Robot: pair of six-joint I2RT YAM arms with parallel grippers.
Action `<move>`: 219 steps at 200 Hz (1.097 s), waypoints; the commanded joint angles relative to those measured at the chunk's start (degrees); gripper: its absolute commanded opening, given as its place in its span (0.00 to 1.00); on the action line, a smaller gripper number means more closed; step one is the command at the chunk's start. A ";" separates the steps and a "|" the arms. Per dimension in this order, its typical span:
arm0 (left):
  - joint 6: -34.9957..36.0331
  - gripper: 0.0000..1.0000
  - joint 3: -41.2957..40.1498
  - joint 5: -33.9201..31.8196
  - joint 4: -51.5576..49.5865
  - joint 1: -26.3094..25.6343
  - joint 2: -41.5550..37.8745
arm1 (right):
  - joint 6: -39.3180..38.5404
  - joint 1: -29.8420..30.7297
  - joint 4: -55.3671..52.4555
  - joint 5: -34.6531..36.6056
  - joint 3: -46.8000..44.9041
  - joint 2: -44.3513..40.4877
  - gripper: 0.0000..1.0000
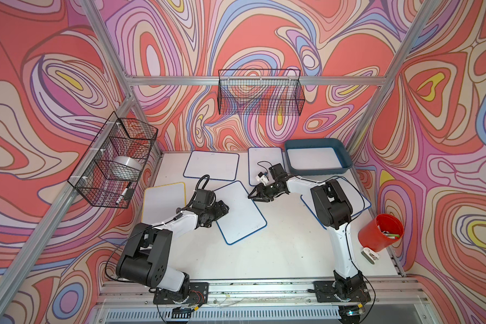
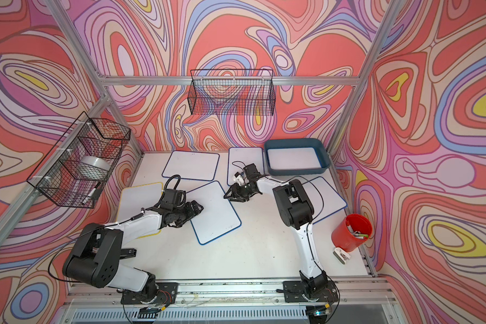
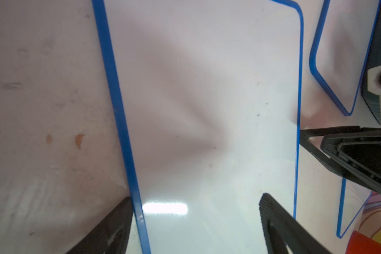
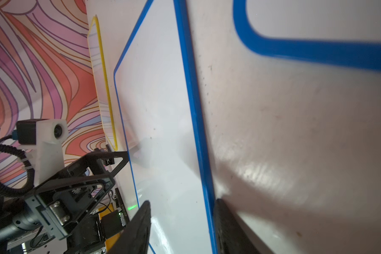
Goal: Put the whiteboard into the storage box
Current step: Pick up the whiteboard at the center of the board.
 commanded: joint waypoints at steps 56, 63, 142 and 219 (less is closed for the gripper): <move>-0.82 0.86 -1.80 10.69 -2.89 0.60 1.17 | 10.99 4.47 10.26 -17.32 -6.14 0.95 0.48; -0.85 0.86 -1.81 11.56 -2.86 0.86 0.74 | 12.08 4.51 11.65 -17.74 -6.68 0.82 0.48; -1.89 0.86 -2.76 21.43 3.02 2.85 -5.92 | 14.40 5.17 14.34 -18.16 -6.37 1.46 0.48; -2.61 0.86 -0.88 22.84 4.09 3.27 -9.16 | 14.08 5.52 14.27 -17.42 -6.42 2.13 0.48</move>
